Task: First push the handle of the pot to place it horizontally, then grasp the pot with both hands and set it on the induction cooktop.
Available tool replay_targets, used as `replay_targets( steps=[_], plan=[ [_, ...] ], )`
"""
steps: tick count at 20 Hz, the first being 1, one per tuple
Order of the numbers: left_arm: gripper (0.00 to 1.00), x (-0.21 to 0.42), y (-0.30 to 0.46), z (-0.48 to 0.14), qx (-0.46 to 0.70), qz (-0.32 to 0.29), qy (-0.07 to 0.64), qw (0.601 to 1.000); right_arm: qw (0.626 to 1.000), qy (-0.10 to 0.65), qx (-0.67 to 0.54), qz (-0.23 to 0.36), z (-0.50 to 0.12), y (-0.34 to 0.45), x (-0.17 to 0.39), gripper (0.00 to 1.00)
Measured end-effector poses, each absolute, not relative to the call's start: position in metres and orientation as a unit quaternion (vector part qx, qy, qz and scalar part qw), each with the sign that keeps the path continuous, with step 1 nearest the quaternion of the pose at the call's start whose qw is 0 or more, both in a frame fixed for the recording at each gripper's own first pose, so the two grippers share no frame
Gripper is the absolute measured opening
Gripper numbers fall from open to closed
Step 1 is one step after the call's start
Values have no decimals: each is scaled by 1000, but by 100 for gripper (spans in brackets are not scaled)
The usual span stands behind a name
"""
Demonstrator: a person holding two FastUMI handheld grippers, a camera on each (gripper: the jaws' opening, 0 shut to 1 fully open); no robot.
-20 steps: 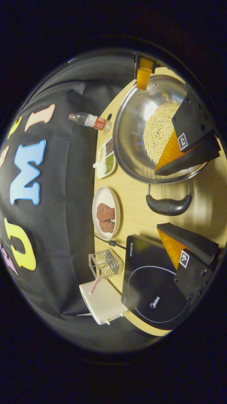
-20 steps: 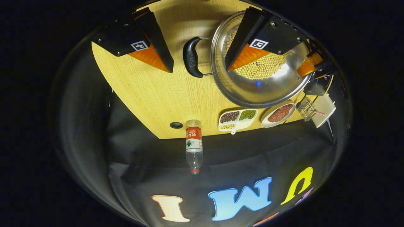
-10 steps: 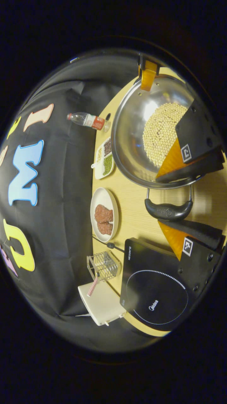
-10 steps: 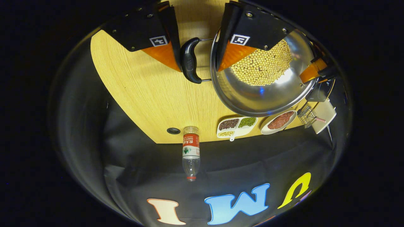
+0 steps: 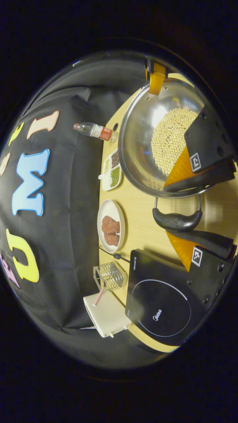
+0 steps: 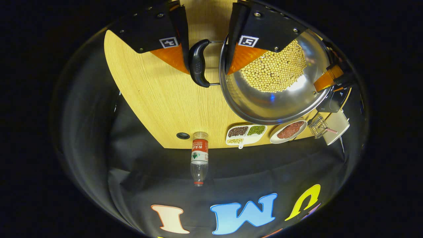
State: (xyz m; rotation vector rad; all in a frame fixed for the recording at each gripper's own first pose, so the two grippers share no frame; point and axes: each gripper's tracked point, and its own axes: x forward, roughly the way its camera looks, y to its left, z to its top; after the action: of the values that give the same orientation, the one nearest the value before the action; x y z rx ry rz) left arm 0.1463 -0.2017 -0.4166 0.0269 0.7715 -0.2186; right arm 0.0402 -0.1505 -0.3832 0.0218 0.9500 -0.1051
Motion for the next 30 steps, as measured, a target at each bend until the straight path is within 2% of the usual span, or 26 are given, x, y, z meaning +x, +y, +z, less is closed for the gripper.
replay_targets(
  steps=[2, 3, 4, 5, 9, 10, 11, 12, 18, 19, 20, 21, 22, 23, 27, 28, 29, 30],
  plan=[
    [64, 136, -194, -406, 12, -101, 374, 922, 890, 454, 6, -44, -372, -147, 34, 51],
    [68, 130, -190, -399, 11, -96, 371, 924, 891, 453, 8, -40, -368, -143, 29, 51],
    [64, 125, -184, -392, 13, -91, 369, 925, 892, 451, 10, -34, -362, -139, 26, 51],
    [68, 119, -179, -383, 15, -85, 364, 927, 894, 448, 11, -28, -357, -135, 24, 51],
    [68, 98, -153, -360, 14, -65, 357, 932, 898, 439, 12, -6, -340, -116, 15, 51],
    [72, 95, -145, -355, 14, -62, 355, 933, 900, 437, 12, -3, -336, -110, 14, 51],
    [68, 93, -138, -351, 14, -62, 352, 934, 901, 434, 12, -3, -332, -104, 11, 51],
    [68, 91, -131, -347, 13, -62, 353, 933, 901, 433, 11, -4, -327, -97, 9, 51],
    [67, 99, -86, -337, 15, -70, 348, 935, 903, 430, 15, -10, -316, -57, 4, 51],
    [72, 103, -78, -336, 15, -73, 346, 935, 903, 429, 14, -11, -315, -49, 4, 51],
    [63, 106, -70, -335, 16, -76, 345, 935, 903, 430, 16, -15, -314, -41, 5, 51],
    [68, 110, -63, -335, 17, -78, 346, 935, 903, 430, 18, -18, -313, -33, 6, 51],
    [68, 115, -55, -336, 17, -81, 346, 935, 902, 430, 17, -21, -313, -26, 8, 51],
    [63, 119, -47, -338, 17, -83, 347, 934, 903, 430, 17, -24, -313, -17, 9, 51],
    [64, 137, -15, -343, 18, -93, 348, 933, 901, 431, 20, -37, -315, 14, 15, 51],
    [68, 143, -7, -344, 19, -96, 347, 933, 902, 430, 22, -40, -316, 22, 17, 51],
    [63, 147, 1, -345, 20, -99, 346, 933, 902, 430, 23, -43, -316, 29, 19, 51],
    [64, 152, 9, -347, 19, -102, 346, 932, 902, 430, 24, -47, -318, 38, 20, 51]
  ],
)
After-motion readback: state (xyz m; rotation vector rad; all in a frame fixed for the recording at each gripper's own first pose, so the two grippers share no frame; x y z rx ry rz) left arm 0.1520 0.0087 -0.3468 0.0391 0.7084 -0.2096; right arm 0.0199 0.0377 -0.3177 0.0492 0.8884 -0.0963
